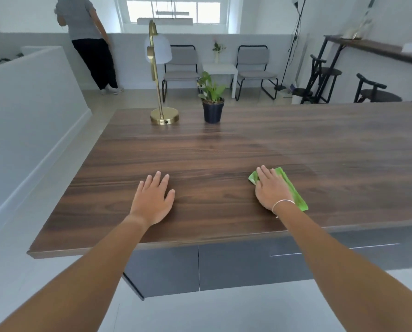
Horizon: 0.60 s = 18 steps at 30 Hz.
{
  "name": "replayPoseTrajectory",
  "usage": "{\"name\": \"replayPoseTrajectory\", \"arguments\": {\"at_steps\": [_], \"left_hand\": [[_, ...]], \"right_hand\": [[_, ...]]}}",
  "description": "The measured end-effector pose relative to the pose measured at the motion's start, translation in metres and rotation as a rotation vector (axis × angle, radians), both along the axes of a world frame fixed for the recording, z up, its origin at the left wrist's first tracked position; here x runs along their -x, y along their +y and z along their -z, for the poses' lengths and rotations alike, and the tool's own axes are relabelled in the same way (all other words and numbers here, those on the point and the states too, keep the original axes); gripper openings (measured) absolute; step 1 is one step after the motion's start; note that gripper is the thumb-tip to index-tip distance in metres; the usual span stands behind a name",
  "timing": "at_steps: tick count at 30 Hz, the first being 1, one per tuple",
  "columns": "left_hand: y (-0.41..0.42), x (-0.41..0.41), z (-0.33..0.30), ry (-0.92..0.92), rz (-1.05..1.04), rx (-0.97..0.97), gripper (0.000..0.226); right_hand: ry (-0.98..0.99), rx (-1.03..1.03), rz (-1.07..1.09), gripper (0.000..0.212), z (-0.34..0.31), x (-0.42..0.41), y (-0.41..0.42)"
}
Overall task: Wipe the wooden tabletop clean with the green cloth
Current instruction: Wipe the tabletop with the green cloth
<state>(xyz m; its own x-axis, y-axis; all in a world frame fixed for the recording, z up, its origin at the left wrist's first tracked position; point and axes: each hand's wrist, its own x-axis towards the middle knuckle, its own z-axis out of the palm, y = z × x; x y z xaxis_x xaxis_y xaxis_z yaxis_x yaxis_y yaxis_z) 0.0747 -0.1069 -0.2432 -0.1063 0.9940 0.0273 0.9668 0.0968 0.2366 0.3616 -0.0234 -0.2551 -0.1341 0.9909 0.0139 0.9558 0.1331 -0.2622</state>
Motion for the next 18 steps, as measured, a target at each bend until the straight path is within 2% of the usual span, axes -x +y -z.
{"name": "replayPoseTrajectory", "arguments": {"at_steps": [3,6,9,13,16,18], "left_hand": [[0.019,-0.035,0.002,0.001,0.072,0.001,0.055],[0.035,-0.065,0.008,0.003,0.116,0.004,0.055],[0.043,-0.08,0.018,-0.004,0.105,0.01,0.056],[0.044,-0.081,0.026,0.021,0.08,-0.01,0.057],[0.044,-0.083,0.026,0.024,0.066,-0.023,0.057],[0.043,-0.084,0.025,0.022,0.062,-0.022,0.057]], "right_hand": [[0.013,-0.002,-0.262,0.05,0.003,0.009,-0.029],[0.053,-0.014,-0.337,0.049,0.003,-0.027,-0.047],[-0.027,-0.047,-0.177,0.047,0.003,-0.091,-0.037],[-0.095,0.042,0.092,0.049,-0.002,-0.143,0.003],[-0.087,0.046,0.111,0.05,-0.004,-0.12,0.032],[-0.087,0.024,0.019,0.051,-0.003,-0.087,0.04]]}}
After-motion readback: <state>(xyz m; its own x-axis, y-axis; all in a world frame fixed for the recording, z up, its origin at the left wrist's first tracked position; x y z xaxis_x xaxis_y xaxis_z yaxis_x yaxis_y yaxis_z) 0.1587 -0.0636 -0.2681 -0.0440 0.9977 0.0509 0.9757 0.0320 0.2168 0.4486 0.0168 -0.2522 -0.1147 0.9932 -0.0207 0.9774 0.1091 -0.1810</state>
